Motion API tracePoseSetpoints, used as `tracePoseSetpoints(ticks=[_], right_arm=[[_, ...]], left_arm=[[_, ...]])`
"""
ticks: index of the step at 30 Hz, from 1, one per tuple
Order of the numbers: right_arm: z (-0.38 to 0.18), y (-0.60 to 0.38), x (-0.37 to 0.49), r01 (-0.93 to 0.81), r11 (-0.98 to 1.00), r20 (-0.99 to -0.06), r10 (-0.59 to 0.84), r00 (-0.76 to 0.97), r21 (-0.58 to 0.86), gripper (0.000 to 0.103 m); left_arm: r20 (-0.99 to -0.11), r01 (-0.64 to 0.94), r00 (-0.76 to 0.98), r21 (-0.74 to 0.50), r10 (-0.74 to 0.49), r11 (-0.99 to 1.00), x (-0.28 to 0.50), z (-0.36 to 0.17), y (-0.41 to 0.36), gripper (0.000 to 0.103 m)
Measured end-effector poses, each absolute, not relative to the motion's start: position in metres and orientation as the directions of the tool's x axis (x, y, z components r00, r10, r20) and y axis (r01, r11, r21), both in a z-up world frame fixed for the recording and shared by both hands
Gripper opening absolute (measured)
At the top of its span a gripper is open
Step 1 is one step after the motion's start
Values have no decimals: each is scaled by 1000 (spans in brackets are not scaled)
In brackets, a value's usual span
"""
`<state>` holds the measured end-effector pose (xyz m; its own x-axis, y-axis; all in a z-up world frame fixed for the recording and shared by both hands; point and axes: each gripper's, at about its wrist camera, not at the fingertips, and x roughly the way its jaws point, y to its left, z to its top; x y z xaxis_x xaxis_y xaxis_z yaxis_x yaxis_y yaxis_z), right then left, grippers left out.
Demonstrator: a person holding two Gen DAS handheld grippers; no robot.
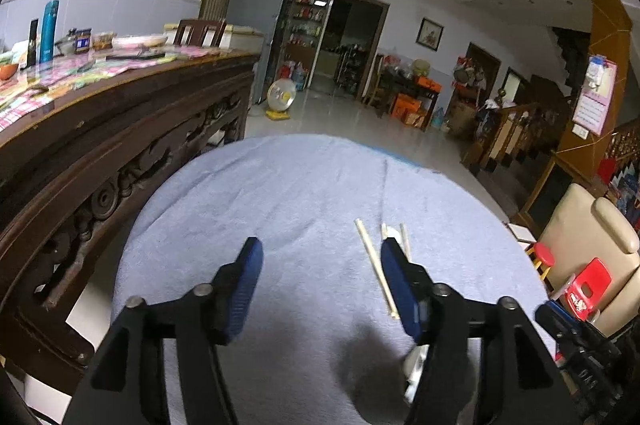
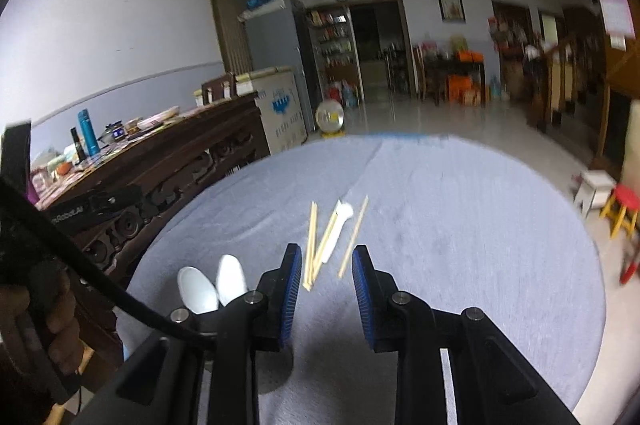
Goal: Organize utensils
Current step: 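Move the right gripper to the chopsticks and close on a wooden chopstick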
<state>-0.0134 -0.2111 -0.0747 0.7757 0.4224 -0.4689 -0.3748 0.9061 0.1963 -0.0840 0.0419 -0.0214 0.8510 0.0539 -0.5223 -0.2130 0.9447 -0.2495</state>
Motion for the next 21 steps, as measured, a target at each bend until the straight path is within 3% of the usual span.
tracePoseSetpoints(ticks=[4, 12, 21], right_arm=[[-88, -235, 18, -338, 898, -571, 440, 693, 282, 42], [-118, -259, 85, -245, 859, -705, 509, 493, 449, 42], [-136, -230, 180, -190, 850, -786, 526, 325, 491, 42]], left_arm=[[-621, -231, 783, -241, 33, 942, -57, -40, 58, 71], [-825, -314, 565, -213, 1, 925, 5, -93, 86, 71], [-898, -280, 433, -218, -79, 935, 63, -121, 85, 71]])
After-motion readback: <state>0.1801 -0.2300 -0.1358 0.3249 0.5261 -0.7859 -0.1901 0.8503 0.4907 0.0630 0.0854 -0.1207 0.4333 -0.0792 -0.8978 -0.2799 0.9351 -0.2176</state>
